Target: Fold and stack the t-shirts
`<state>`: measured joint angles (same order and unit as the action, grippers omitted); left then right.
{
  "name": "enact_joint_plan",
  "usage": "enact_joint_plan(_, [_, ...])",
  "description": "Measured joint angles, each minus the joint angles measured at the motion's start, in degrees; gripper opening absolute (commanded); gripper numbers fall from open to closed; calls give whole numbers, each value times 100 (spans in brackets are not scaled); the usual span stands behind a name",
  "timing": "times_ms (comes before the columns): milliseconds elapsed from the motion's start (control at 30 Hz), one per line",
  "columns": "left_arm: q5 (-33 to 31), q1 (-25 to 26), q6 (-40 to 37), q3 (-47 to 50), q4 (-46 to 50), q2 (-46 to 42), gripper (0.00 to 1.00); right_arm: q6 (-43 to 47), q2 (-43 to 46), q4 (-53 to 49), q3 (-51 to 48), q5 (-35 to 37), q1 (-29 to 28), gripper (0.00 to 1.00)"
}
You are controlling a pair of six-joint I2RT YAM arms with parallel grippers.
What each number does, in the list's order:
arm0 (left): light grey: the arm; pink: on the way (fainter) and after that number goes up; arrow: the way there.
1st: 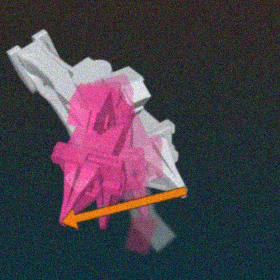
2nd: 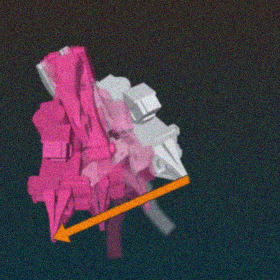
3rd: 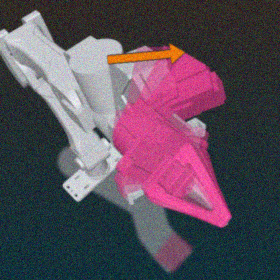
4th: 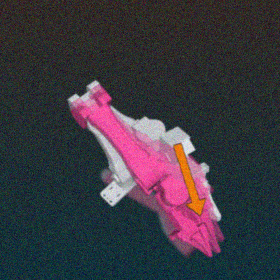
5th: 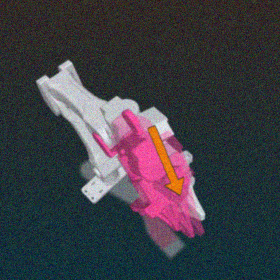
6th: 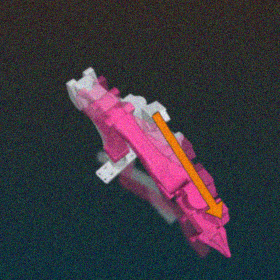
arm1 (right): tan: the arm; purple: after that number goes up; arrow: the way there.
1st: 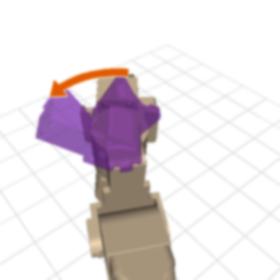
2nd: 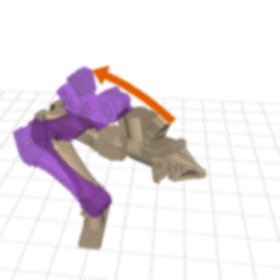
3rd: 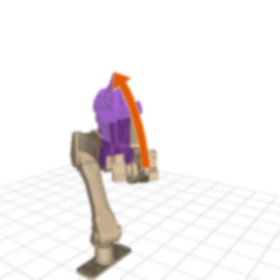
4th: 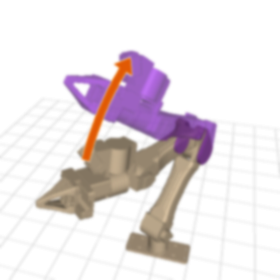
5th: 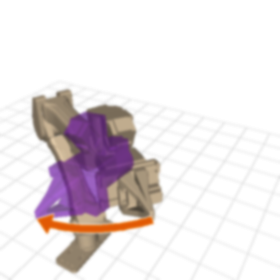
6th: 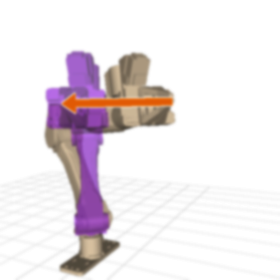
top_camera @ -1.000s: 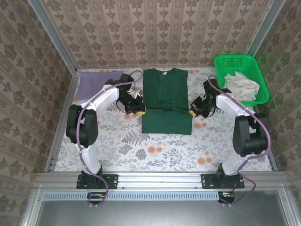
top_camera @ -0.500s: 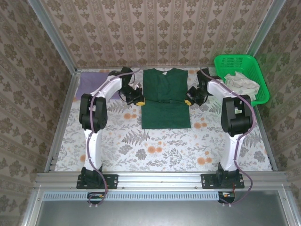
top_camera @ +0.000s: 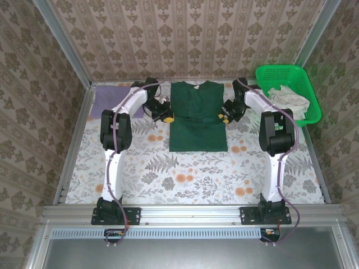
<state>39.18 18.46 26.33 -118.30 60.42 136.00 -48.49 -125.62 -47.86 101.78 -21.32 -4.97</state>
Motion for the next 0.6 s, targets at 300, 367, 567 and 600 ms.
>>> enact_joint_plan(300, [-557, -205, 455, -136, -146, -66, 52, 275, -153, -450, 649, 348, 146, 50])
enact_joint_plan(367, [-734, -199, 450, -72, -166, -221, 52, 446, 63, -376, 374, 466, 164, 50])
enact_joint_plan(567, [-916, 42, 223, 1276, -533, -1646, 34, 817, 2013, 505, -2087, 249, 79, 31])
enact_joint_plan(600, [-833, 157, 162, 1460, -627, -1834, 31, 817, 2345, 717, -2470, 142, 11, 28])
